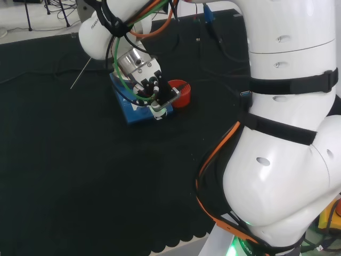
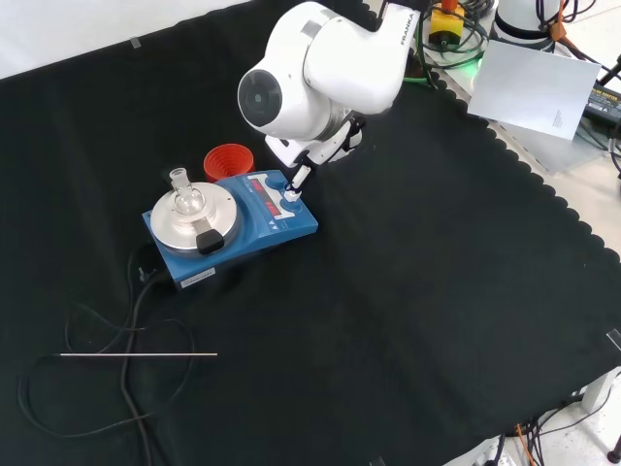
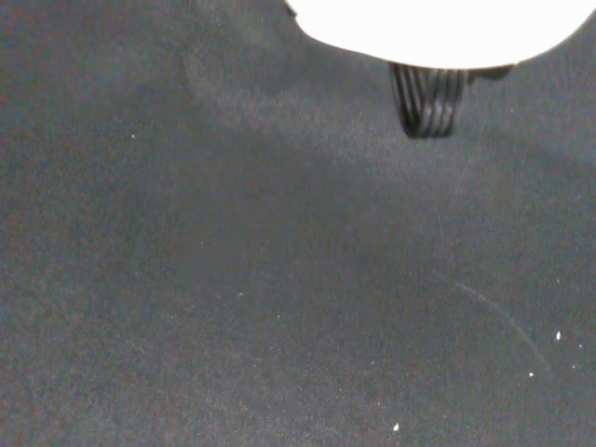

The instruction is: Turn on the heater.

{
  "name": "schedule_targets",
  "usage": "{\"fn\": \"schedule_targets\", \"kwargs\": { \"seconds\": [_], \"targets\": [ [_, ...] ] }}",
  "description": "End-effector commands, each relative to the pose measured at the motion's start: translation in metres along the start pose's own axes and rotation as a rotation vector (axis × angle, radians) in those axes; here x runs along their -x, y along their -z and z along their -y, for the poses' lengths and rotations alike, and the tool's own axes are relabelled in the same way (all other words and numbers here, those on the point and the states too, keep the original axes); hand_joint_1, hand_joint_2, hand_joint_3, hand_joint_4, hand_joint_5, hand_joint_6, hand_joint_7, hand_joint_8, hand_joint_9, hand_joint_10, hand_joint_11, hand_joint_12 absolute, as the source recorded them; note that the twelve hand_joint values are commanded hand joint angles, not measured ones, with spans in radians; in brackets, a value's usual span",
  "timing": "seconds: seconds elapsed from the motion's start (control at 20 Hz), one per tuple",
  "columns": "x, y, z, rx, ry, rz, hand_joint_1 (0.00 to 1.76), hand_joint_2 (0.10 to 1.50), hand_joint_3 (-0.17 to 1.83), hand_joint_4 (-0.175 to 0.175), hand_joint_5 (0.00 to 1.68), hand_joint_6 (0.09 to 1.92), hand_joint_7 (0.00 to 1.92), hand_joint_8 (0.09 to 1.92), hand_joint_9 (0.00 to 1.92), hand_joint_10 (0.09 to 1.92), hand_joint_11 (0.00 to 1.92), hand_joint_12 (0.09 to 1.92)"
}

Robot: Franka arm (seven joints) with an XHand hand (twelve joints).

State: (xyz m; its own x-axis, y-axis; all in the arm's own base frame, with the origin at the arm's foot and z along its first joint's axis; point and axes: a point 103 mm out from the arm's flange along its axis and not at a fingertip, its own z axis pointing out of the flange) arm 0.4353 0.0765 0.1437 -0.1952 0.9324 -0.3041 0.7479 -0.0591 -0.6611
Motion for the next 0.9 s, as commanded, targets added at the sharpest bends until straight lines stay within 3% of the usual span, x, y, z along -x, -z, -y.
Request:
{"fn": "schedule_targets", "kwargs": {
  "seconds": [0.05,0.9],
  "targets": [
    [0.003,0.003,-0.009,0.009,-0.022,0.001,1.54,0.49,1.39,-0.013,0.28,0.09,1.64,1.92,1.79,1.77,1.65,1.60],
    [0.006,-0.001,-0.013,-0.002,-0.026,0.000,1.54,0.49,1.39,-0.013,0.28,0.09,1.65,1.92,1.79,1.77,1.65,1.61]
  ]
}}
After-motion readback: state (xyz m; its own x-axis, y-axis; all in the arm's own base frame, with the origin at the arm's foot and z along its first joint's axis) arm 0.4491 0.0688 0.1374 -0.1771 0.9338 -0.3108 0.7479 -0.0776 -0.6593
